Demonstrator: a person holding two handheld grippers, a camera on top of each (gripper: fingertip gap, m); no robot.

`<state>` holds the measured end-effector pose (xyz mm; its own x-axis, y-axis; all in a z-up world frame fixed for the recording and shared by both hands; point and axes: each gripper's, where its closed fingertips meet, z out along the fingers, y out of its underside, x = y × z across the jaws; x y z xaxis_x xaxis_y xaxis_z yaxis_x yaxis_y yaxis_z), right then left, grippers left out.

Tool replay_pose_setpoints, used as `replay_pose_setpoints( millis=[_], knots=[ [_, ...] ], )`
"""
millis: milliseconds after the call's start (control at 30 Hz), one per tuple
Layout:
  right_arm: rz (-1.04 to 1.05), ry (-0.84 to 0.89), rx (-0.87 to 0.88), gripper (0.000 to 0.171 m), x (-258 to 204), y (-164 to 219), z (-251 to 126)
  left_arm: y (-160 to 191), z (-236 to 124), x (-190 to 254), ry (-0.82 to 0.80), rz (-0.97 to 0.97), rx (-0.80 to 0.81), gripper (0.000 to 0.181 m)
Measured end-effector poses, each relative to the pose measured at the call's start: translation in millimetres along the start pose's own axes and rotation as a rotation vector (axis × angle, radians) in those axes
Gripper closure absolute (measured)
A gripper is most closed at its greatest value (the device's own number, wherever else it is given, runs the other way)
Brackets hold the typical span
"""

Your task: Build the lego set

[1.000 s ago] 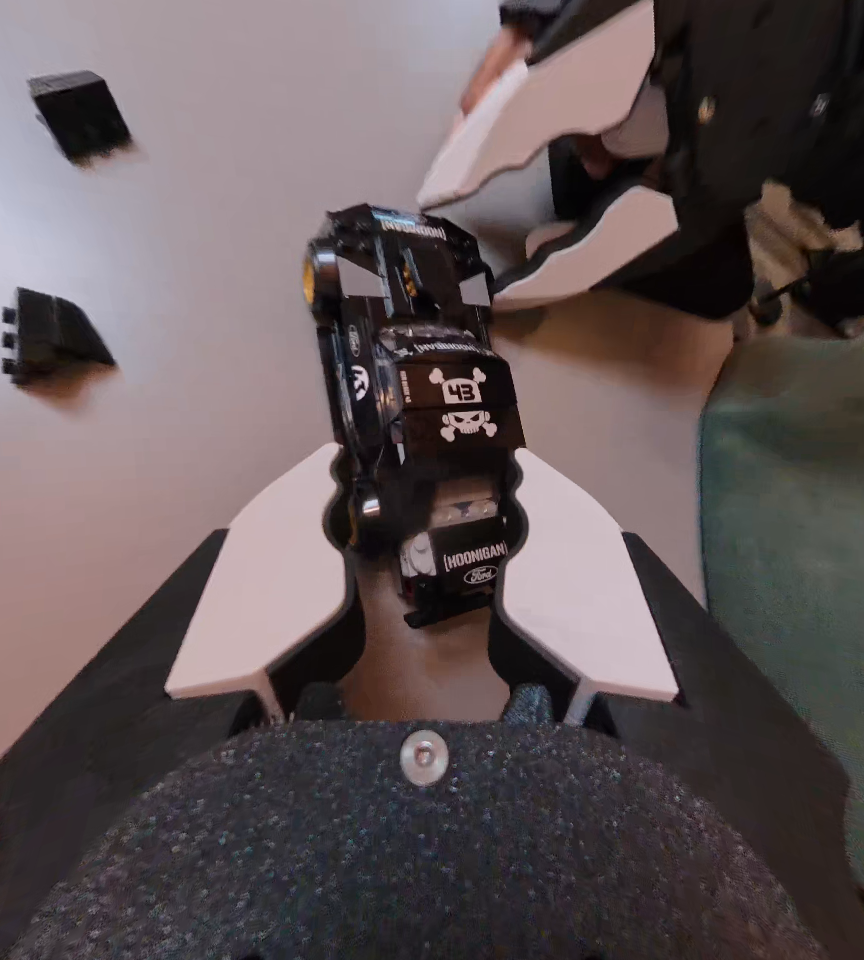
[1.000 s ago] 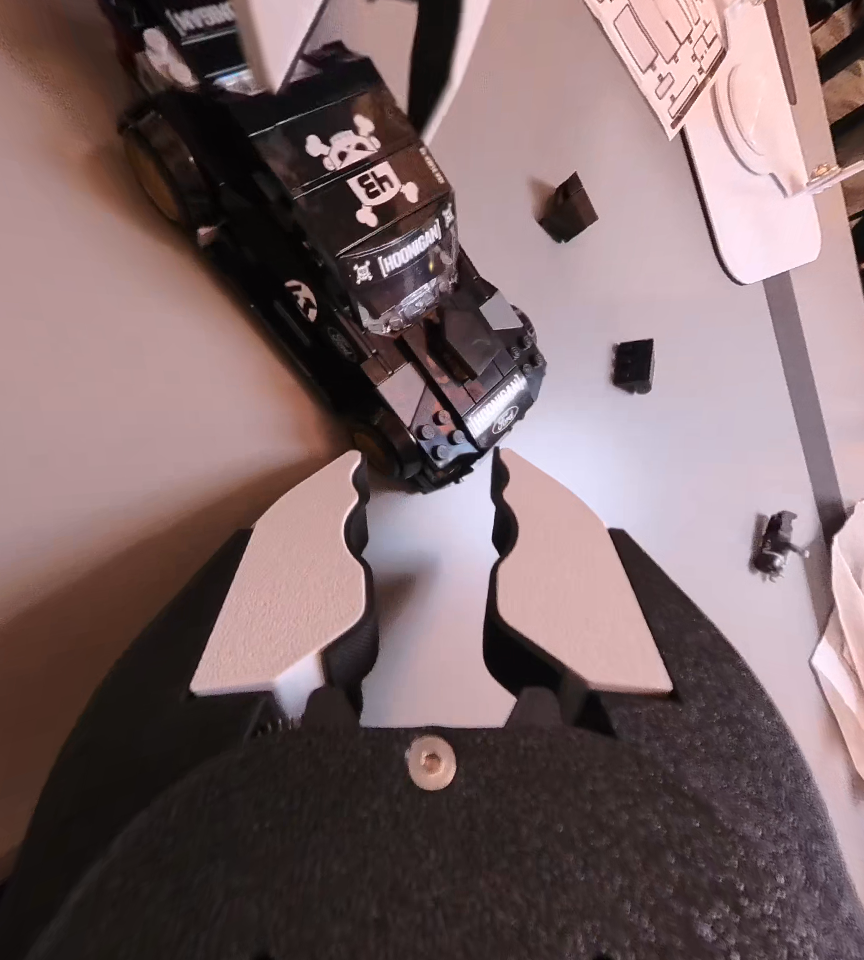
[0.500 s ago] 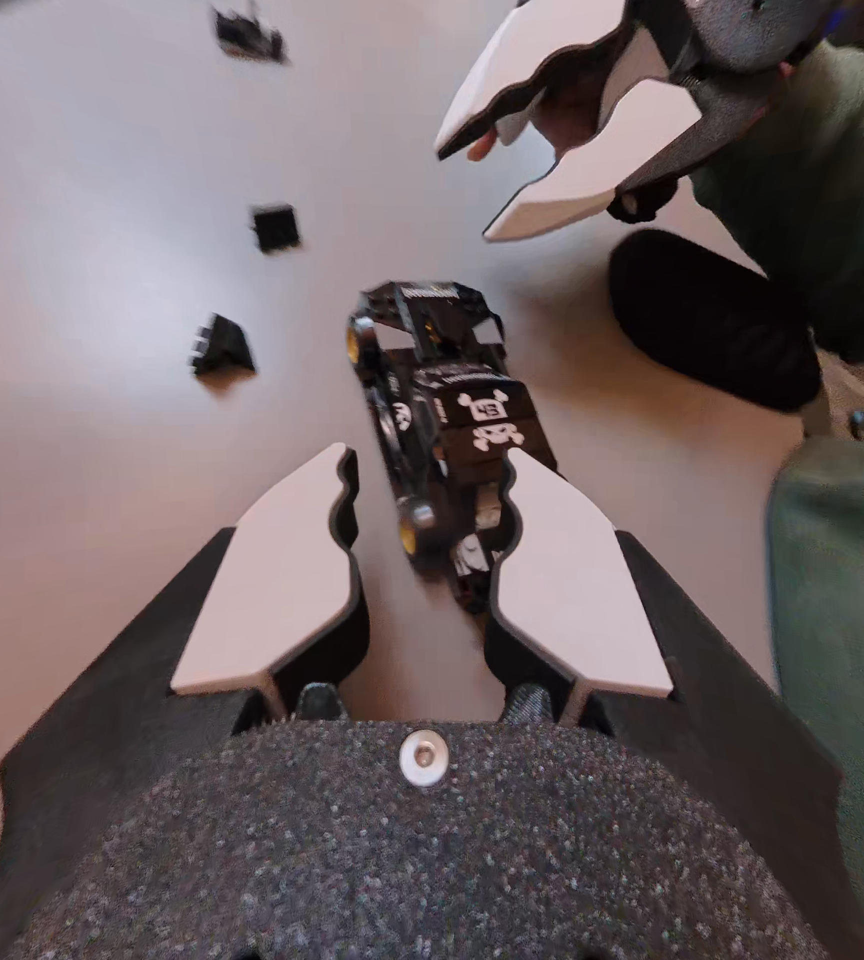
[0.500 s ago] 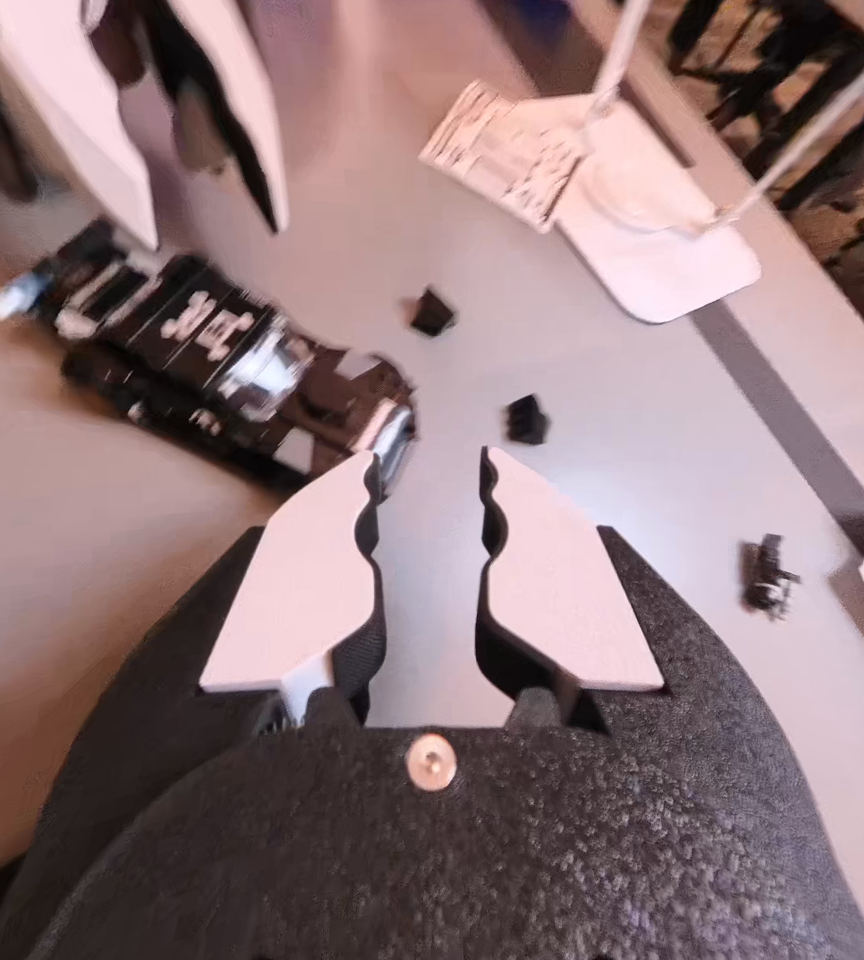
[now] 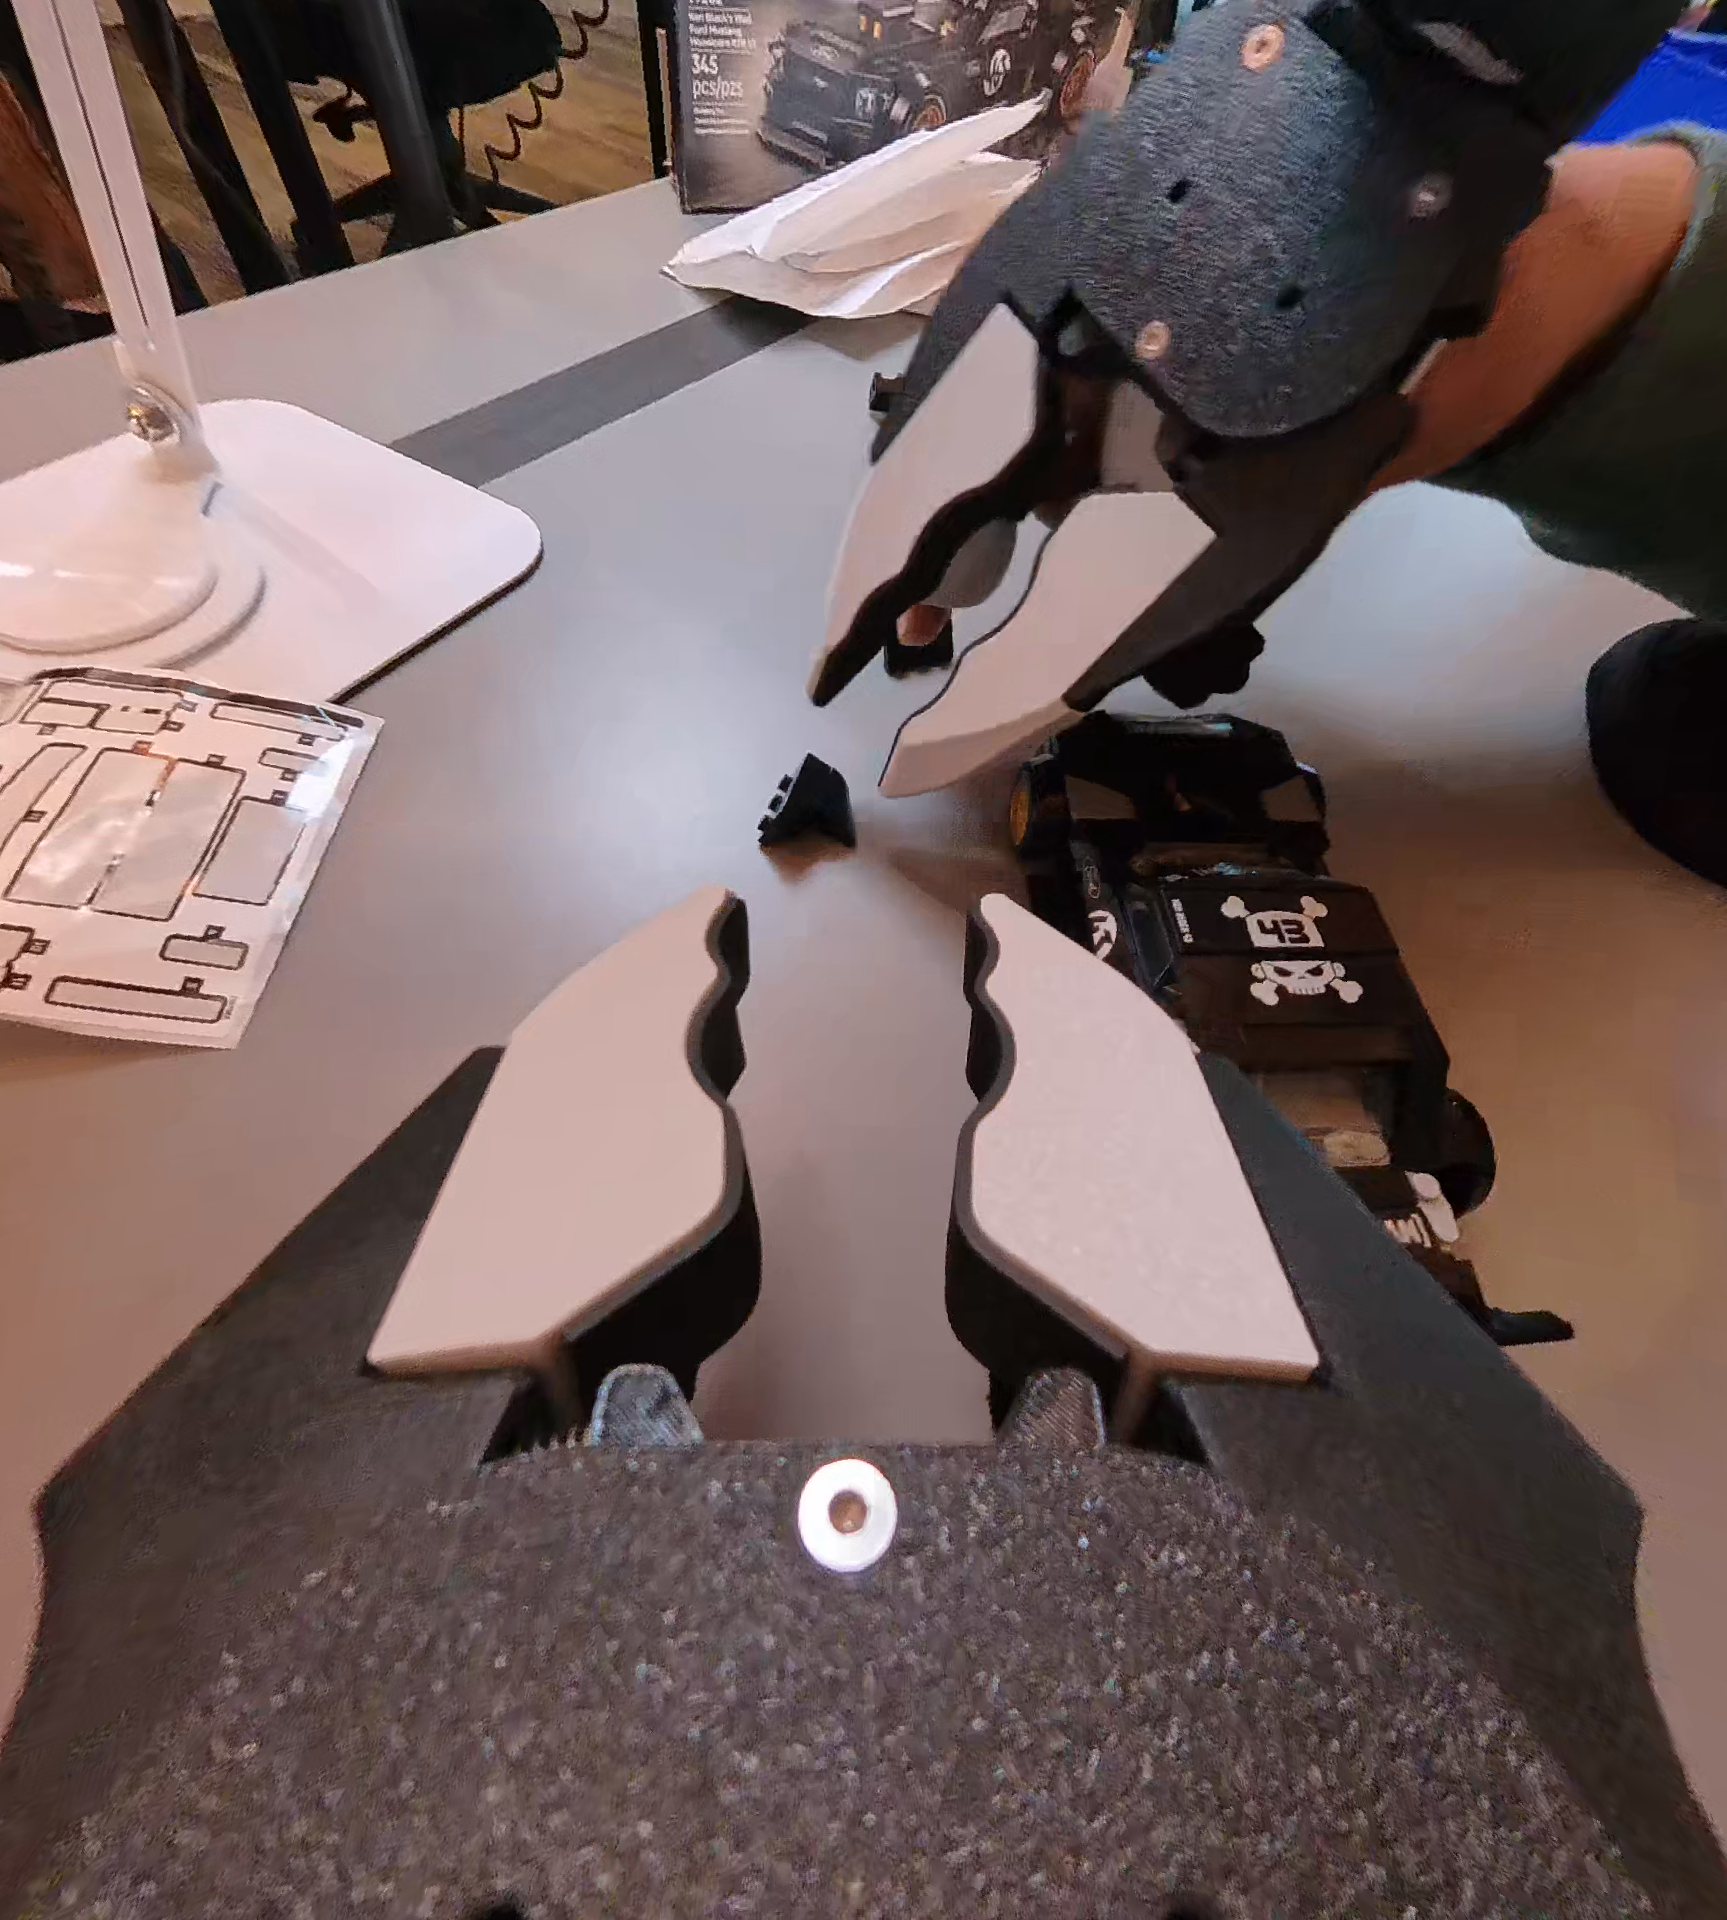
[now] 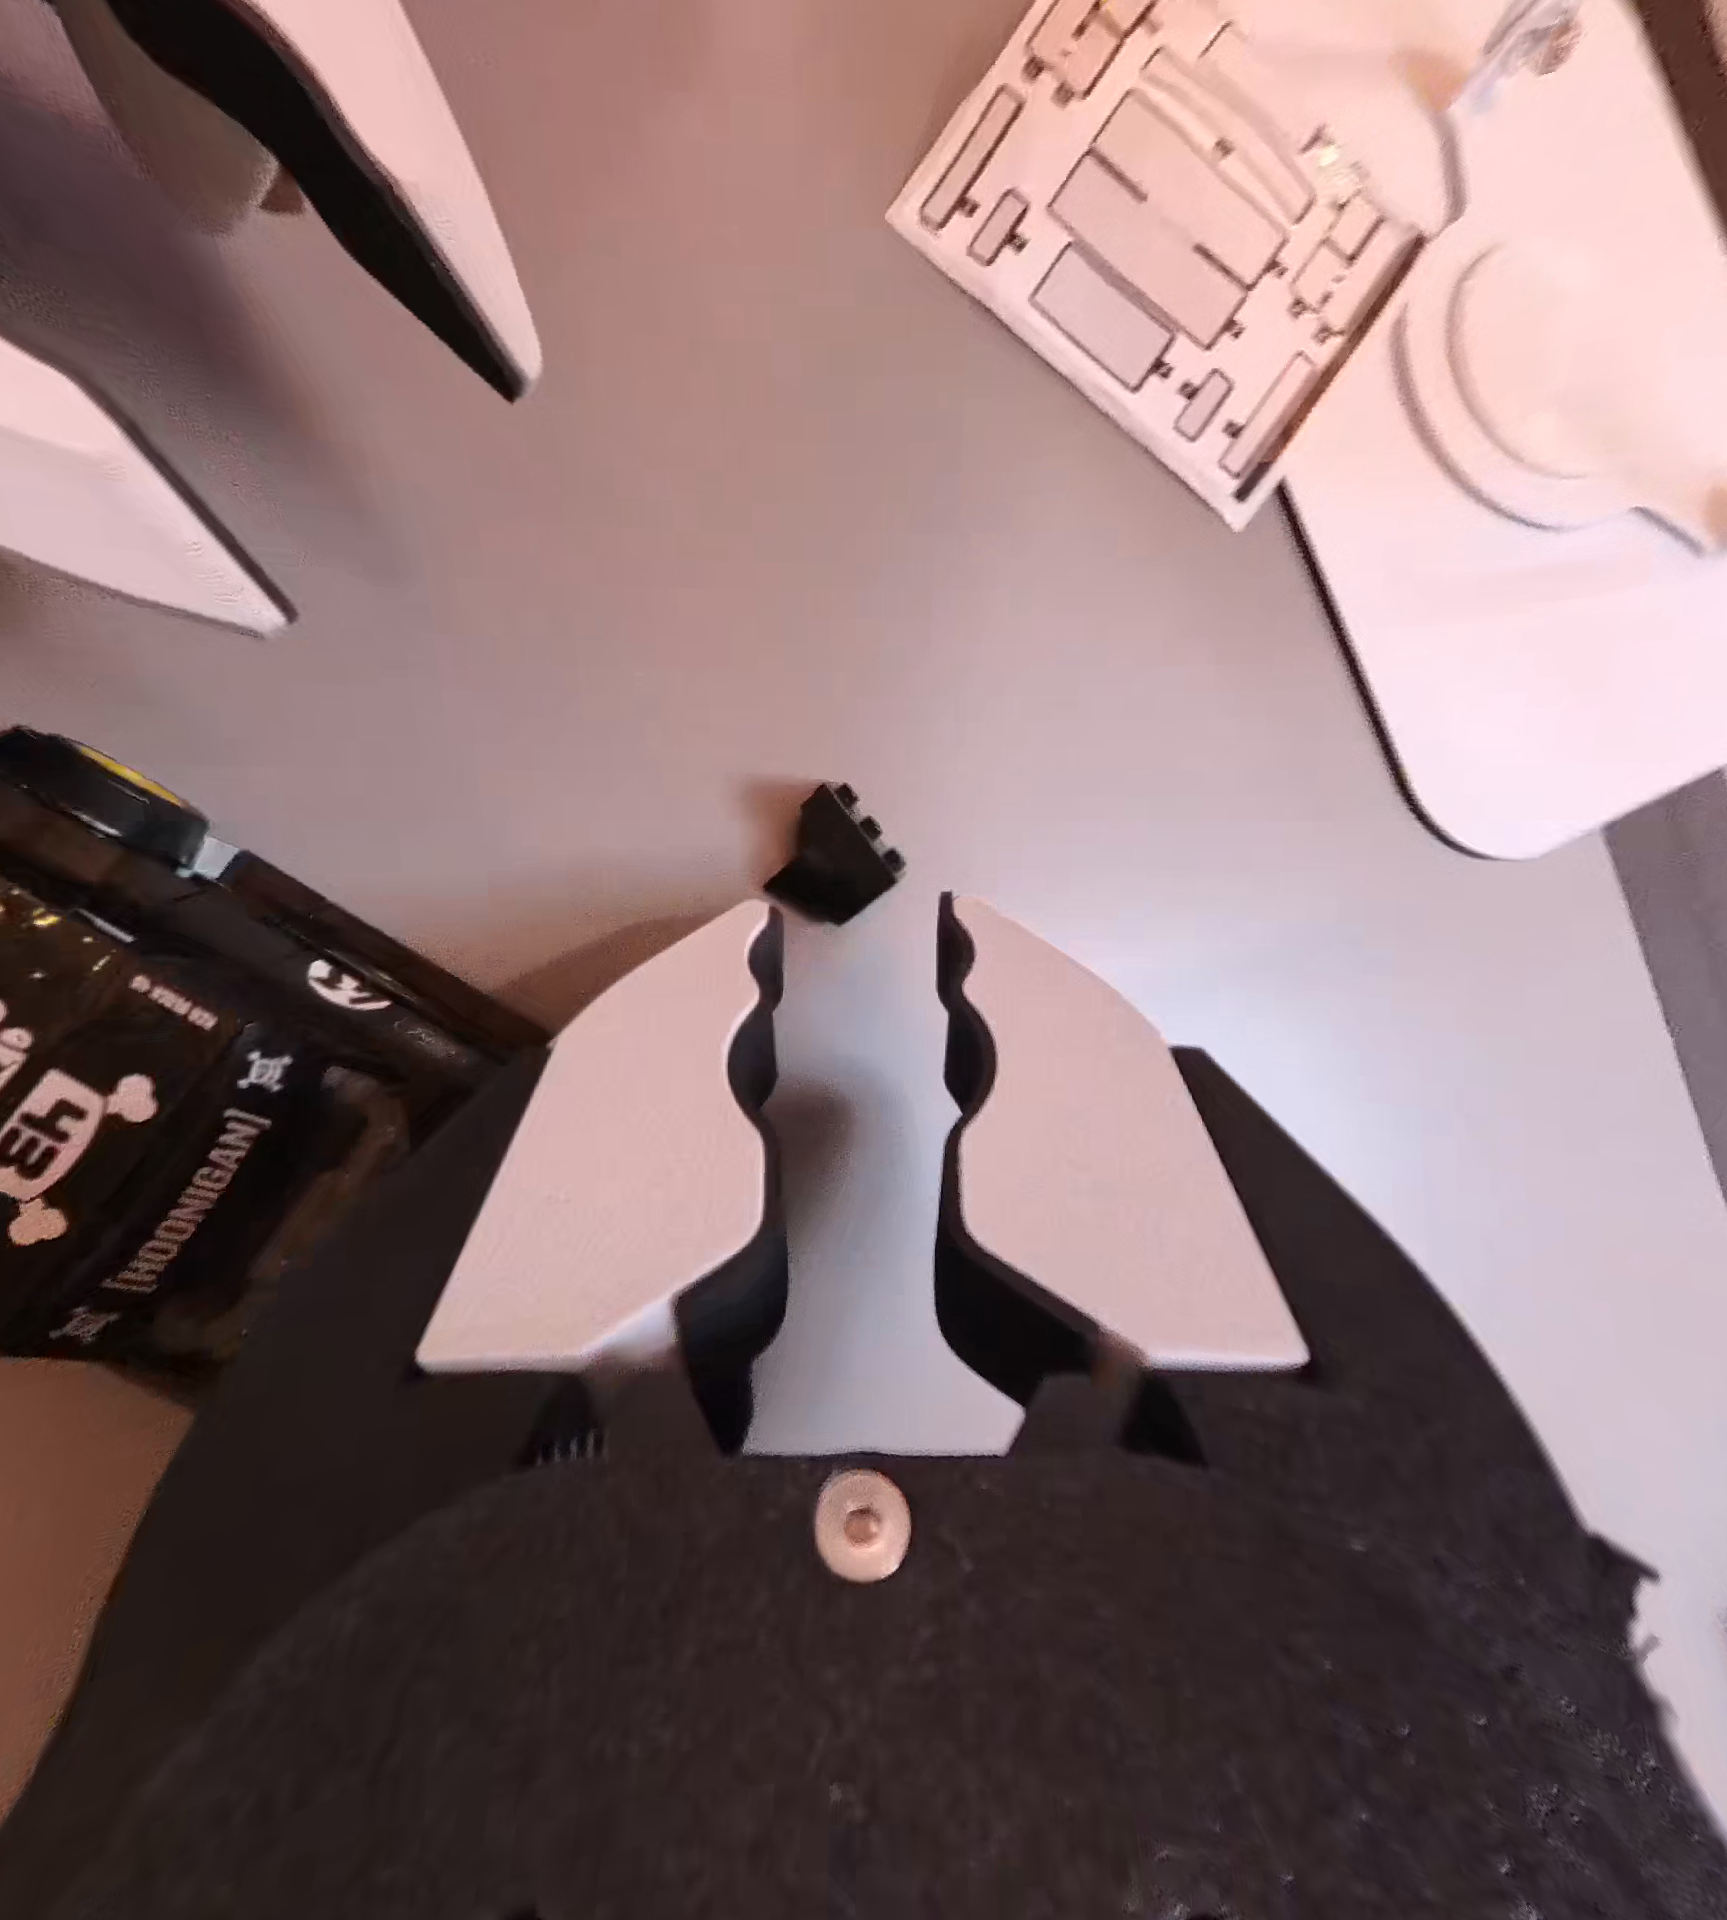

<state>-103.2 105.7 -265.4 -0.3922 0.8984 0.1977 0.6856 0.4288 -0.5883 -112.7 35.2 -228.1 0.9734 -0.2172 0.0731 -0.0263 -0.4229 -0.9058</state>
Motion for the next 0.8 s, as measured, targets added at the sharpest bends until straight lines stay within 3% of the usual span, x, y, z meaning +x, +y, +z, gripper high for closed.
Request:
replay_pose_setpoints(
  millis=[267,333,433,533,800],
  knots=[
    [-0.009,-0.092,-0.064,0.146,-1,-1,18,6,1,-1,0.050,-0.001,-0.006,0.141],
    [0.006,-0.057,0.003,0.168,4,-10,11,5,-1,0,0.064,-0.006,0.001,0.141],
    [-0.009,-0.024,0.134,0.171,-1,-29,-16,2,-5,1,0.074,-0.012,0.015,0.141],
    [-0.072,0.098,0.101,0.171,4,-23,-30,5,-5,-3,0.052,-0.006,-0.001,0.141],
    [-0.121,0.016,0.085,0.141,7,-26,13,15,1,-10,0.008,0.012,-0.038,0.143]
  ],
)
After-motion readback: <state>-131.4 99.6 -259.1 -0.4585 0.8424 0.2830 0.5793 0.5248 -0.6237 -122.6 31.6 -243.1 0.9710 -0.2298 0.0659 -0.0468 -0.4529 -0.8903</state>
